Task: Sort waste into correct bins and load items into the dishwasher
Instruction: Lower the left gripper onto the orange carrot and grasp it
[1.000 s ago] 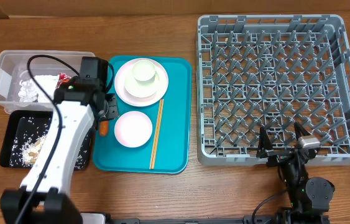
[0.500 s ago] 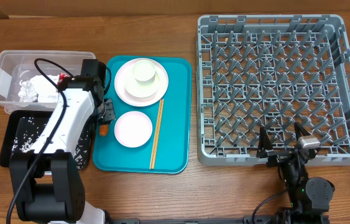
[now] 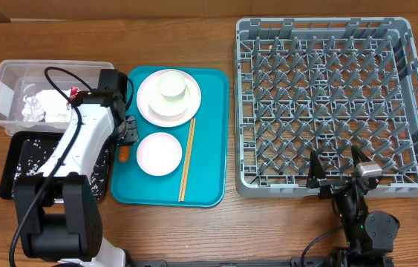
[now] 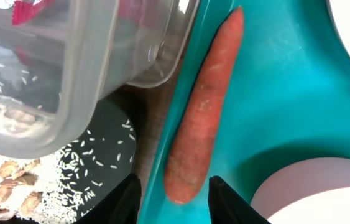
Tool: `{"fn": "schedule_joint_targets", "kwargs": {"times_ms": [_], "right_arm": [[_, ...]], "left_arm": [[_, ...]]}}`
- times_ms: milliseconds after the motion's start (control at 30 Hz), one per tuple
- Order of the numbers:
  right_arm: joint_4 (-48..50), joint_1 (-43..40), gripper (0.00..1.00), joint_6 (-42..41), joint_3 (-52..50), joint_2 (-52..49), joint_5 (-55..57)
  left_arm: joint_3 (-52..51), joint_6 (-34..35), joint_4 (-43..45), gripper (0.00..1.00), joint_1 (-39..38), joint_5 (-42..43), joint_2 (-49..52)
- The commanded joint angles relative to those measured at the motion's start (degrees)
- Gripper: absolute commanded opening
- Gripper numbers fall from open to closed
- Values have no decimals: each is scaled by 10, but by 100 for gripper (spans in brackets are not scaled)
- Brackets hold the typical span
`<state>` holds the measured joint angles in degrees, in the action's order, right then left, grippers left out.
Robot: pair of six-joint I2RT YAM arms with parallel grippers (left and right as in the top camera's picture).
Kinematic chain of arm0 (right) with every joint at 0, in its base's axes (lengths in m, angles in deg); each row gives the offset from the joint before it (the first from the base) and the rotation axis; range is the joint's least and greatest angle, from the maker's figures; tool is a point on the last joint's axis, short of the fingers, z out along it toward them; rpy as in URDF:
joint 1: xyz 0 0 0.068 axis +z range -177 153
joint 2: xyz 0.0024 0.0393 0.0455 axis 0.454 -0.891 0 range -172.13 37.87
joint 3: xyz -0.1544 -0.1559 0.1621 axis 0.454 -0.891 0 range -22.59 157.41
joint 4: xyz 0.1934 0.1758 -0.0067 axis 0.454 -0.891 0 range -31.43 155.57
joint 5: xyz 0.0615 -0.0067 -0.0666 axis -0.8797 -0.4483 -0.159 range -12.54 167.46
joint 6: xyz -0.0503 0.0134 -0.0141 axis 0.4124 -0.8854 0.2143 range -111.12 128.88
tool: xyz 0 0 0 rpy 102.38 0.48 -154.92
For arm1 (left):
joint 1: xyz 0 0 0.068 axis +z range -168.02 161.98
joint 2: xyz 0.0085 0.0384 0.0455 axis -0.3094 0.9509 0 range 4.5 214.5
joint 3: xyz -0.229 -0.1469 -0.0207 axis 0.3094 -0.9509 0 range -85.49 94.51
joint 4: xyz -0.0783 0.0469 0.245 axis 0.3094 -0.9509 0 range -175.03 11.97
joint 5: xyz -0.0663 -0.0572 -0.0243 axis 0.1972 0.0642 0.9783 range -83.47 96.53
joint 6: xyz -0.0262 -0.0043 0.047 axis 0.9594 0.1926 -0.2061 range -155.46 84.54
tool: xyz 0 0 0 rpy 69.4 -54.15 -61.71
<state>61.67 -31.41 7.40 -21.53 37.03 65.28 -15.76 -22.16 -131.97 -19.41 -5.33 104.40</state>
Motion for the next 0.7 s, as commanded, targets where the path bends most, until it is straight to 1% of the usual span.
{"fn": "schedule_joint_targets", "kwargs": {"times_ms": [0,233,500,667], "right_arm": [[3,-1,100,-2,-6,7,1],[3,-1,100,-2,-6,7,1],[3,-1,100,-2,-6,7,1],[3,-1,100,-2,-6,7,1]], "left_arm": [[-4,-14,5,38,3,-7,7],[-15,-16,18,38,2,-7,13],[-60,-31,64,43,2,-7,14],[-65,-31,77,41,2,-5,14]]}}
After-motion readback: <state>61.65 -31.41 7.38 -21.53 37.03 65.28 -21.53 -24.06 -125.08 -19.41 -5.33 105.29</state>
